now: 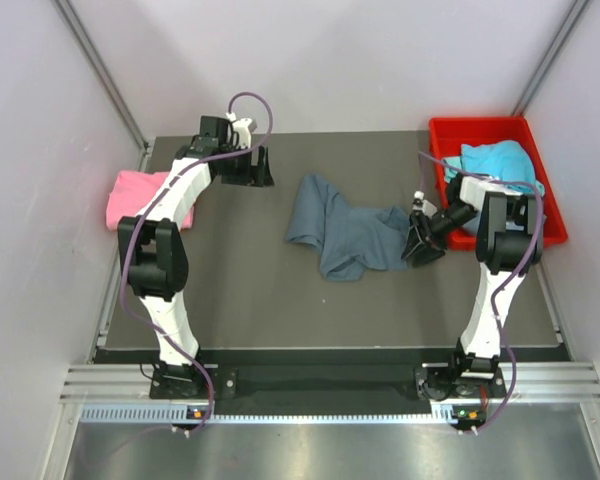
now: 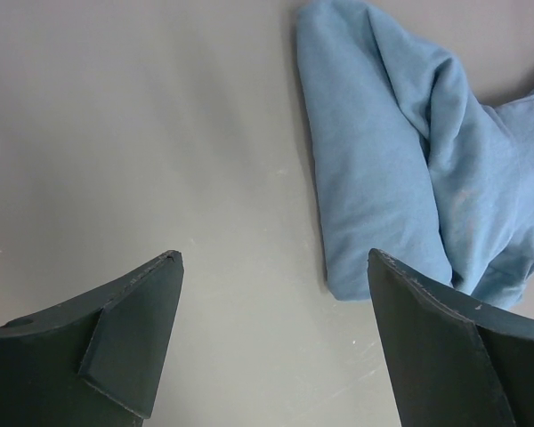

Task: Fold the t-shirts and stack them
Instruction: Flatten the tshirt out

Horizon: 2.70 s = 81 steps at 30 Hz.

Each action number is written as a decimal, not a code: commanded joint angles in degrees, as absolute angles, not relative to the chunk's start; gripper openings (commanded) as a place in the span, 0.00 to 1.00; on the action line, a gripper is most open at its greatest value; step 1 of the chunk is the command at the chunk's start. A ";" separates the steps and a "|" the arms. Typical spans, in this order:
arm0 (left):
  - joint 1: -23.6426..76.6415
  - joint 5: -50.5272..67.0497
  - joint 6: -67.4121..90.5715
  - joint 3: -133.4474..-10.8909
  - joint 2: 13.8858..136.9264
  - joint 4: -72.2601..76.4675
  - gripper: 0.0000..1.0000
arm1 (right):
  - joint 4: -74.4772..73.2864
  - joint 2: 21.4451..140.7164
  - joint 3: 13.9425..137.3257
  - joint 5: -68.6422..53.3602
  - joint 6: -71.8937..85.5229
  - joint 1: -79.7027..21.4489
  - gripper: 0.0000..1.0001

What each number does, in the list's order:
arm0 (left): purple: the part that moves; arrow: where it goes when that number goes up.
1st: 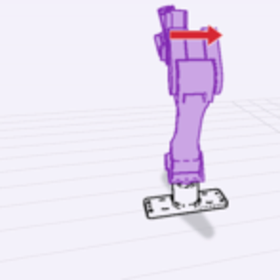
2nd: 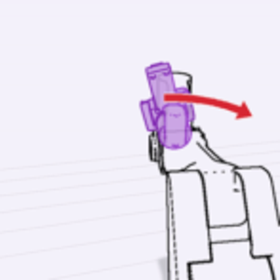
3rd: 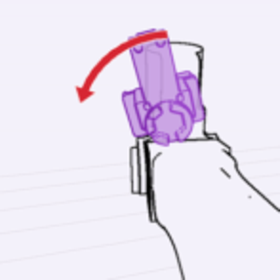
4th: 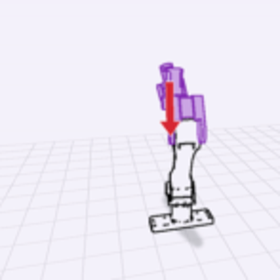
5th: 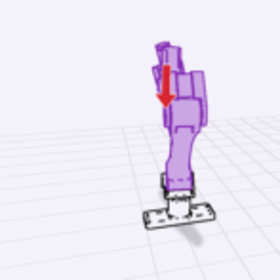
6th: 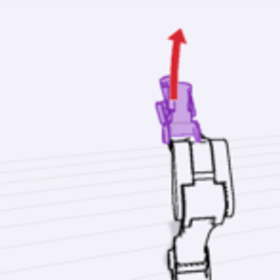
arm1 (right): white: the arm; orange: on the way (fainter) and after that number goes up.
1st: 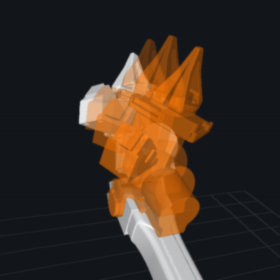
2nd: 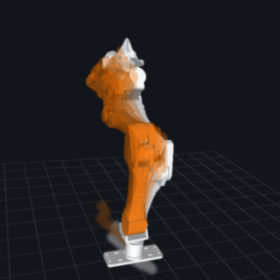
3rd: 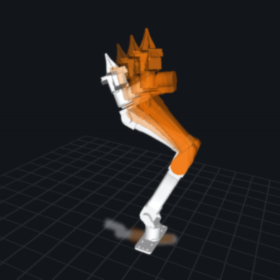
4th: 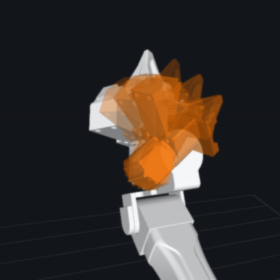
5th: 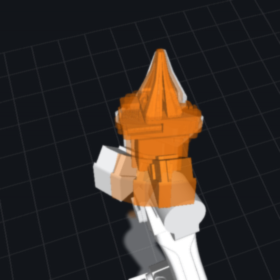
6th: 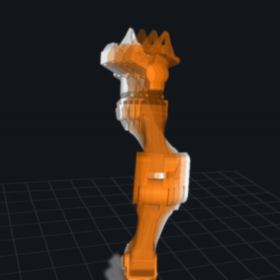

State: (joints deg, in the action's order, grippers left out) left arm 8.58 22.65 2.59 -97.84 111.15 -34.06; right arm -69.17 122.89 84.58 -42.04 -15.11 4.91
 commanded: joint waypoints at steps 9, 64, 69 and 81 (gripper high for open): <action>8.44 22.06 1.93 -101.34 111.97 -33.66 0.89 | -66.45 124.71 87.01 -38.76 -14.06 1.23 0.53; 18.72 7.73 -10.73 -96.33 107.14 -33.58 0.93 | -58.80 114.88 134.65 -31.90 -12.22 -2.20 0.00; 19.16 14.76 -5.63 -95.80 110.56 -34.98 0.95 | -57.57 112.85 135.44 -32.96 -11.69 -2.20 0.00; 20.21 25.48 3.25 -98.78 122.60 -33.40 0.94 | -50.89 110.74 137.02 -35.16 -5.45 -1.14 0.00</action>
State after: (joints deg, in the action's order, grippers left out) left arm 19.59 20.93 -0.34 -96.23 120.46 -34.68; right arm -55.02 115.11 133.99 -33.41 -7.68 -1.85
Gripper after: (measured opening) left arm 0.940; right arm 0.007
